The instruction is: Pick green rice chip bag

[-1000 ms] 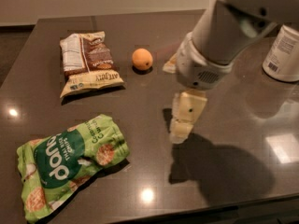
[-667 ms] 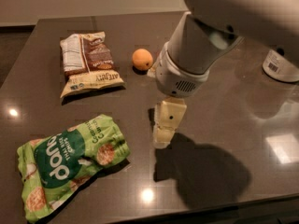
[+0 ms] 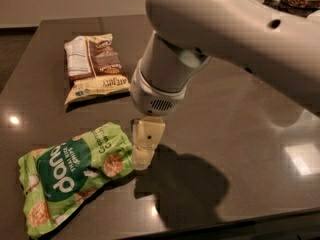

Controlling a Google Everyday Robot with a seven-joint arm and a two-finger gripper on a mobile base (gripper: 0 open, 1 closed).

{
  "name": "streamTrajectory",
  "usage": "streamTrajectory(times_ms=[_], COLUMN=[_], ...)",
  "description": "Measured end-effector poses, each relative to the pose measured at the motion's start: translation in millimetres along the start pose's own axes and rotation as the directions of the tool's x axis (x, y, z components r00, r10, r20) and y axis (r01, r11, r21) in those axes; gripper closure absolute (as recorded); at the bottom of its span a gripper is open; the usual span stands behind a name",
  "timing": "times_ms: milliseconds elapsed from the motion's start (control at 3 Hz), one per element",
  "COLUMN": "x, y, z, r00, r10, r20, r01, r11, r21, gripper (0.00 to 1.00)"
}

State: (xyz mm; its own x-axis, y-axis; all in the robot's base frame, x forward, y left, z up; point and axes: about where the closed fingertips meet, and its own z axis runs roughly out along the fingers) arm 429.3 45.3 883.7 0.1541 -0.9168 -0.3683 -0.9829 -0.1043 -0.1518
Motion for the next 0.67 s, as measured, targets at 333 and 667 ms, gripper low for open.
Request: streamTrajectory(times_ms=[333, 667], x=[-17, -27], y=[7, 14], z=[14, 28], r00=[1.0, 0.999], r10=[-0.023, -0.039], r20=[0.009, 0.012], r01=[0.023, 0.04], r11=[0.9994, 0.9981], r21=[-0.024, -0.048], gripper=[0.0, 0.0])
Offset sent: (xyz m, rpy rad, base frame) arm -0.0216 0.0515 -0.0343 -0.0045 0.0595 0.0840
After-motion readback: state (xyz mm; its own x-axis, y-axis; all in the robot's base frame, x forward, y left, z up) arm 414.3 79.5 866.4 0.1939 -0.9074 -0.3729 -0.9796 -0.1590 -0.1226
